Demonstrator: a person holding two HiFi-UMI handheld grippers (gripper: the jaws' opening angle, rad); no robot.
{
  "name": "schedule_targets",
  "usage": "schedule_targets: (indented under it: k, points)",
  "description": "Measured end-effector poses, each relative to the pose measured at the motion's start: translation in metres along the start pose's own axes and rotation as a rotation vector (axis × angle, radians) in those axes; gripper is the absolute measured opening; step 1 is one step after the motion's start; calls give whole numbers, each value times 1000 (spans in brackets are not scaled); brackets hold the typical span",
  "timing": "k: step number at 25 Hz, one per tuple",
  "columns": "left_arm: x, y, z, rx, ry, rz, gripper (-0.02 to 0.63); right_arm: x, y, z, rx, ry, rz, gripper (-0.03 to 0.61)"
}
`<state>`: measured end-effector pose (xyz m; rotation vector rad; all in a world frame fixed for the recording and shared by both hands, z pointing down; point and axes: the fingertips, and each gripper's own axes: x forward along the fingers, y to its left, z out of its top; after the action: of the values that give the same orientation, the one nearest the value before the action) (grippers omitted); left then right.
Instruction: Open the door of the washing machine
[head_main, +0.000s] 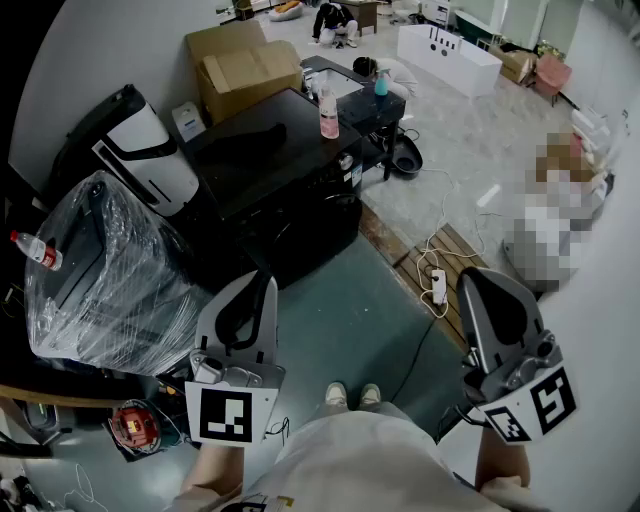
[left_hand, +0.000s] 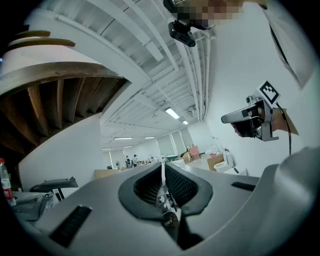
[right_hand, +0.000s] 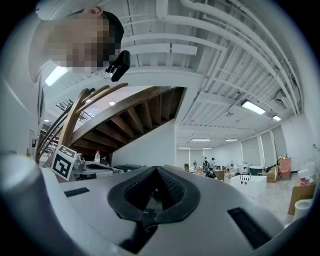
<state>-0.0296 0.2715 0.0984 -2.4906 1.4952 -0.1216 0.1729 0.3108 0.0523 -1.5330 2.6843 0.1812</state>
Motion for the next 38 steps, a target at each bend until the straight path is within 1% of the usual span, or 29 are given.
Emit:
schedule_targets:
  k: [7, 13, 17, 22, 26, 30, 34, 38]
  points:
    - [4, 9, -8, -5, 13, -9, 34, 14, 4, -11, 9, 28, 5, 23]
    - [6, 10, -9, -21, -6, -30, 34, 20, 4, -19, 11, 57, -1, 21]
    - [6, 15, -16, -30, 6, -48, 34, 29, 13, -20, 5, 58, 9, 21]
    - [3, 24, -24, -45, -2, -63, 34, 36, 26, -28, 3, 71, 4, 23]
    - [6, 23, -34, -46, 13, -97, 34, 36, 38, -28, 40, 55, 31, 22]
    - [15, 24, -40, -62, 27, -113, 34, 46, 33, -30, 33, 42, 36, 21]
    - [23, 25, -43, -48, 20, -107, 34, 52, 28, -33, 44, 27, 48, 23]
    - [37, 26, -52, -26, 25, -82, 34, 71, 19, -45, 55, 10, 91, 23]
